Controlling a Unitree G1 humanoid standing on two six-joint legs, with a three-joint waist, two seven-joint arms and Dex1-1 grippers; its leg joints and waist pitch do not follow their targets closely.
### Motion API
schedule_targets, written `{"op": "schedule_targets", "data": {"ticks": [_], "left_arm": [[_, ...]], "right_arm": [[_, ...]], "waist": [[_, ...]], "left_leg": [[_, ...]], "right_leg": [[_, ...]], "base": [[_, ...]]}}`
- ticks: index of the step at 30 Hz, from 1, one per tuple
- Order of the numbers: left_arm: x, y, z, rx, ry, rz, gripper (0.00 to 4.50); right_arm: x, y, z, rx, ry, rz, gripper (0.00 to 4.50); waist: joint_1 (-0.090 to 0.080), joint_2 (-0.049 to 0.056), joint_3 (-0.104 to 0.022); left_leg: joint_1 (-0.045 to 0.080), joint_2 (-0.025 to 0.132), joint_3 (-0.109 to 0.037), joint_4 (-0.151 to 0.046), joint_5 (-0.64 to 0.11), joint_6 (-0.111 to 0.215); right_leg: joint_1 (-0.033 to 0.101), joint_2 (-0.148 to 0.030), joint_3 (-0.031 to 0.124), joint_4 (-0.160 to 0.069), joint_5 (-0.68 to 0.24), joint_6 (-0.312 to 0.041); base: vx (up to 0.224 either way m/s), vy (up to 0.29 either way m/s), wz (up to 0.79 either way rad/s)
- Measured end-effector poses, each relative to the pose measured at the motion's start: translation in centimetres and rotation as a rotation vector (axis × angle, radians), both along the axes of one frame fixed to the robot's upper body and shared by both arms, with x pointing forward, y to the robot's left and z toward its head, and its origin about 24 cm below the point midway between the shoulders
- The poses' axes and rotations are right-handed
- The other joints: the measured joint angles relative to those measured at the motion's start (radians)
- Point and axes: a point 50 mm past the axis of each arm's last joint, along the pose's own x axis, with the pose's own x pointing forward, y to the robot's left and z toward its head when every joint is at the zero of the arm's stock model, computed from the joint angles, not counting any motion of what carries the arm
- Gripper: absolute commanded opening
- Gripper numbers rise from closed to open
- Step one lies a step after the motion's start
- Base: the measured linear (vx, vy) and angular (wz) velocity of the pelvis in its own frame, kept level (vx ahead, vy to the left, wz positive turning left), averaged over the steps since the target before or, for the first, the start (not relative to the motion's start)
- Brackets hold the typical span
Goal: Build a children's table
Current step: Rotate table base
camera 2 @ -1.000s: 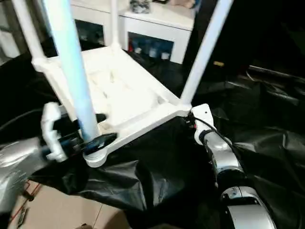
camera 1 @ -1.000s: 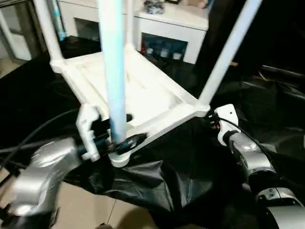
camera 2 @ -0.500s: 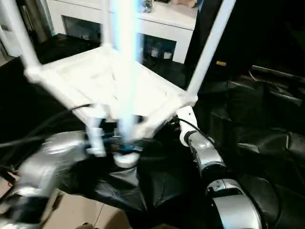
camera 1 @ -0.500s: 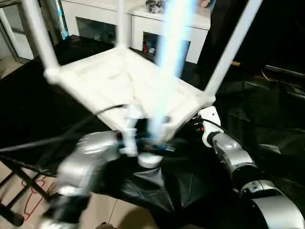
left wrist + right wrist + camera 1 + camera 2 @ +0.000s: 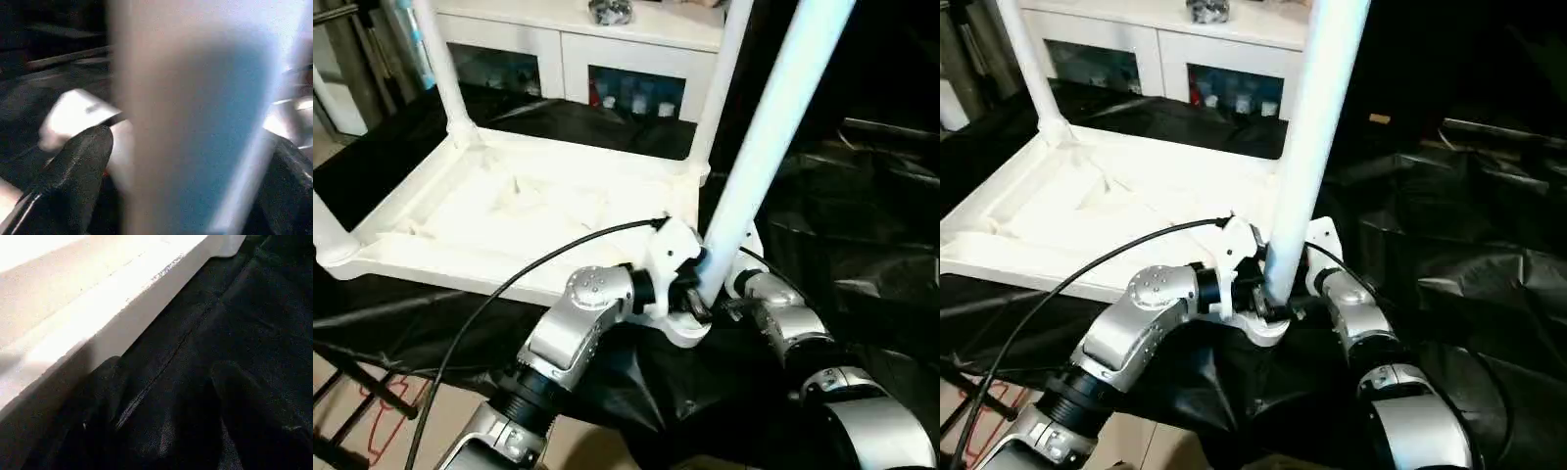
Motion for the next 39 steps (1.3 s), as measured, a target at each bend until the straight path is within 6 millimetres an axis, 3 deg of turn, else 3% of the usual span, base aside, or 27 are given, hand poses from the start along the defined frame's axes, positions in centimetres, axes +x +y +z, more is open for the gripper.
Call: {"op": "schedule_targets", "data": {"ticks": [5, 11, 18, 27, 32, 33, 39], "left_arm": [[0.4, 2.3, -0.8, 0.041, 0.025, -0.034, 4.48], [0.7, 6.6, -2.0, 0.131, 0.071, -0.163, 4.48], [2.8, 8.9, -1.7, 0.316, 0.011, -0.255, 3.81], [4.0, 8.6, -2.2, 0.408, 0.034, -0.374, 3.15], [3.9, 8.1, -3.3, 0.448, 0.056, -0.413, 2.79], [3.9, 8.0, -3.6, 0.459, 0.054, -0.409, 2.49], [4.4, 7.9, -3.7, 0.487, 0.061, -0.385, 2.17]], "right_arm": [[-0.1, -1.6, 0.7, 0.017, -0.008, 0.082, 3.17], [-1.4, -3.6, 2.3, 0.077, -0.025, 0.346, 3.17], [-3.8, -6.0, 4.6, 0.050, 0.016, 0.630, 3.17], [-5.9, -7.8, 6.2, 0.000, 0.106, 0.755, 3.17], [-6.7, -7.4, 6.7, 0.012, 0.125, 0.798, 3.17], [-6.8, -7.3, 6.7, 0.013, 0.128, 0.808, 3.17], [-7.1, -7.2, 6.8, 0.010, 0.136, 0.812, 3.17]], "waist": [[0.006, -0.002, 0.001], [0.009, -0.002, 0.001], [0.035, 0.000, 0.002], [0.045, 0.001, 0.002], [0.048, 0.007, 0.002], [0.049, 0.007, 0.002], [0.057, 0.014, -0.001]], "left_leg": [[0.000, 0.000, 0.000, 0.001, 0.000, 0.000], [-0.001, 0.000, 0.000, 0.001, 0.000, 0.001], [0.001, 0.000, 0.000, 0.001, 0.000, 0.001], [0.001, 0.000, 0.000, 0.003, 0.000, 0.001], [0.000, 0.000, 0.000, 0.003, 0.000, 0.001], [0.001, 0.000, 0.000, 0.003, 0.000, 0.001], [0.002, 0.000, -0.001, 0.004, 0.000, 0.001]], "right_leg": [[0.000, 0.000, 0.000, 0.000, 0.000, 0.000], [0.000, 0.000, 0.000, 0.000, 0.000, 0.000], [0.002, 0.000, 0.000, -0.001, 0.000, -0.001], [0.002, -0.001, 0.000, 0.000, 0.001, -0.002], [0.002, -0.001, 0.000, -0.001, 0.001, -0.002], [0.002, -0.001, -0.001, -0.001, 0.001, -0.002], [0.004, -0.001, -0.001, -0.001, 0.001, -0.002]], "base": [[0.000, 0.000, 0.00], [0.000, 0.000, 0.00], [0.000, 0.000, 0.00], [0.000, 0.000, 0.00], [0.000, 0.000, 0.00], [0.000, 0.000, 0.00], [0.000, 0.000, 0.00]]}}
